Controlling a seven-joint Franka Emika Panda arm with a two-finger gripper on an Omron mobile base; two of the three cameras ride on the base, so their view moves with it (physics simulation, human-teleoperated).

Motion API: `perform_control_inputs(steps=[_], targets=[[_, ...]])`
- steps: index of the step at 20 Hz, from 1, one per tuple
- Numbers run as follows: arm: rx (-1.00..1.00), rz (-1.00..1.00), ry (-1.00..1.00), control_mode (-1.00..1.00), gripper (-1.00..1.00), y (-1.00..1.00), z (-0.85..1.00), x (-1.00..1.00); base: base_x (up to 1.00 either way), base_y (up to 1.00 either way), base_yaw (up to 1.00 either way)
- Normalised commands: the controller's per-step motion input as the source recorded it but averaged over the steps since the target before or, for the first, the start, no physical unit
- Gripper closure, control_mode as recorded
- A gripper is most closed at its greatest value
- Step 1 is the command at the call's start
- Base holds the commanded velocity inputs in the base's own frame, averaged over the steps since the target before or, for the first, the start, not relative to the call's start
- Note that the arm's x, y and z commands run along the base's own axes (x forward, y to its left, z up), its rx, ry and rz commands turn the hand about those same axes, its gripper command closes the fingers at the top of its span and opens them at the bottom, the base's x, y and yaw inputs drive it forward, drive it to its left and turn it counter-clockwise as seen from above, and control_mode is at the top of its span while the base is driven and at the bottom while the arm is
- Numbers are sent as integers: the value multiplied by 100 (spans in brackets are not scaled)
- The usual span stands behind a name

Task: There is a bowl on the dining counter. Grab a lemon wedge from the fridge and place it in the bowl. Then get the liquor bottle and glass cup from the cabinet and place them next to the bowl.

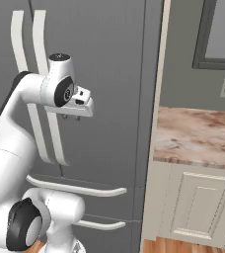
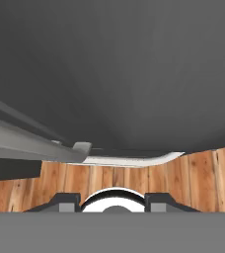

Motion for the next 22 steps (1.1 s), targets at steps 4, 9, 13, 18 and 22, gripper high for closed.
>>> perform_control_inputs(steps=[4, 9, 13, 18, 22], targets=[[0, 0, 0, 100, -100, 0, 0, 0, -8, 1, 0], [0, 0, 0, 100, -100, 0, 0, 0, -8, 8, 0], [0, 0, 0, 100, -100, 0, 0, 0, -65, 38, 0], [0, 0, 0, 100, -100, 0, 0, 0, -65, 53, 0], [0, 0, 0, 100, -100, 0, 0, 0, -29, 43, 0]])
